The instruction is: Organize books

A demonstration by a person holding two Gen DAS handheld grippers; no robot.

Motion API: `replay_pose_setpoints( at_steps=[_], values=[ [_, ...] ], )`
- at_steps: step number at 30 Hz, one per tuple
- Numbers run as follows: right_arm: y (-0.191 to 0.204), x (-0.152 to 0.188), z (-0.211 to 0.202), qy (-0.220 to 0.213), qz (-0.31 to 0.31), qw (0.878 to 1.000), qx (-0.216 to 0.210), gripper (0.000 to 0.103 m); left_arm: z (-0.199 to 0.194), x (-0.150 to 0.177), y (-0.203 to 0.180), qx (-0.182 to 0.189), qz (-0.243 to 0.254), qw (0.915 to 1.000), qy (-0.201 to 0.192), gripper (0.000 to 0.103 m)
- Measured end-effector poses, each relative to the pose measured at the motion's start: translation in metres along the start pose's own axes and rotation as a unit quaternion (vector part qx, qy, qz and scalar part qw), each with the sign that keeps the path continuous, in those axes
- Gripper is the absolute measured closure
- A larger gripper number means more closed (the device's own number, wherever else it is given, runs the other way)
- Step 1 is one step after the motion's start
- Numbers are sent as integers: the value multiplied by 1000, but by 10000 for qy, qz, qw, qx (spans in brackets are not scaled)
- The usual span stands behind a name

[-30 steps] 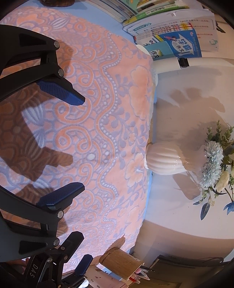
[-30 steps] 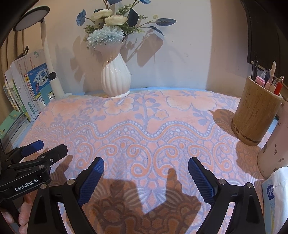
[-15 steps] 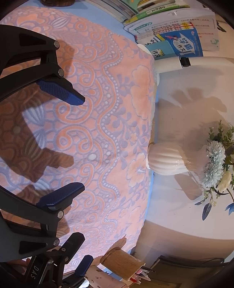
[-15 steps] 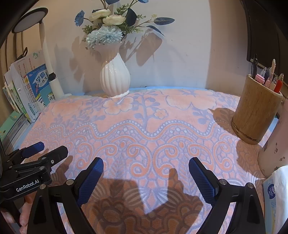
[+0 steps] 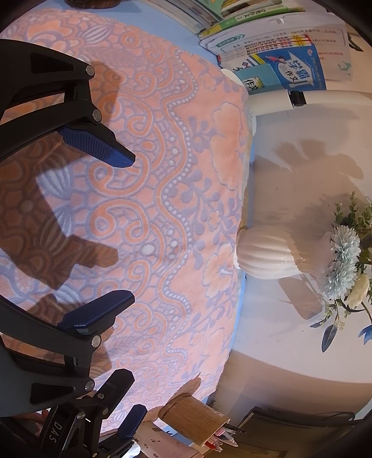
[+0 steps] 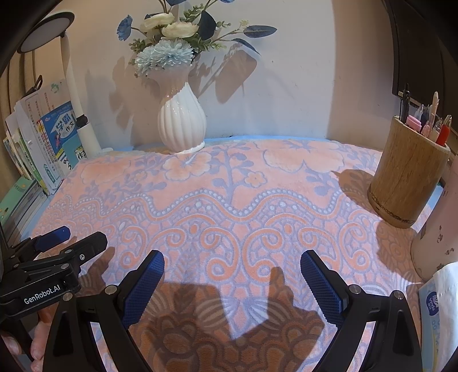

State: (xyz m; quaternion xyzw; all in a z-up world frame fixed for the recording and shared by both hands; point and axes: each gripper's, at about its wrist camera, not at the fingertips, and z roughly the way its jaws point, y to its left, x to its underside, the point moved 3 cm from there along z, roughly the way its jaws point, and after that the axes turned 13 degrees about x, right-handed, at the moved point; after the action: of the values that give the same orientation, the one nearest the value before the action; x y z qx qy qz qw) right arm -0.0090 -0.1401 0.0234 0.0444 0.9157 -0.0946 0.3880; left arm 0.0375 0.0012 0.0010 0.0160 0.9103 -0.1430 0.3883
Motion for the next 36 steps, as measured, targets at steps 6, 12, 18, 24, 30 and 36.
replay_pose_setpoints(
  at_steps=[6,12,18,24,30,36],
  values=[
    [0,0,0,-3,-10,10000,-4,7,0,0,0,1,-2,10000,0,16],
    [0,0,0,-1,-10,10000,-4,7,0,0,1,1,7,10000,6,16],
    [0,0,0,1,-9,10000,-2,7,-1,0,-1,-18,29,10000,-29,16],
    [0,0,0,2,-8,10000,-4,7,-1,1,0,-11,35,10000,-23,16],
    [0,0,1,13,5,10000,-6,7,-3,0,1,12,0,10000,-73,16],
    [0,1,1,15,-2,10000,12,7,-3,-1,0,-1,25,10000,-48,16]
  ],
)
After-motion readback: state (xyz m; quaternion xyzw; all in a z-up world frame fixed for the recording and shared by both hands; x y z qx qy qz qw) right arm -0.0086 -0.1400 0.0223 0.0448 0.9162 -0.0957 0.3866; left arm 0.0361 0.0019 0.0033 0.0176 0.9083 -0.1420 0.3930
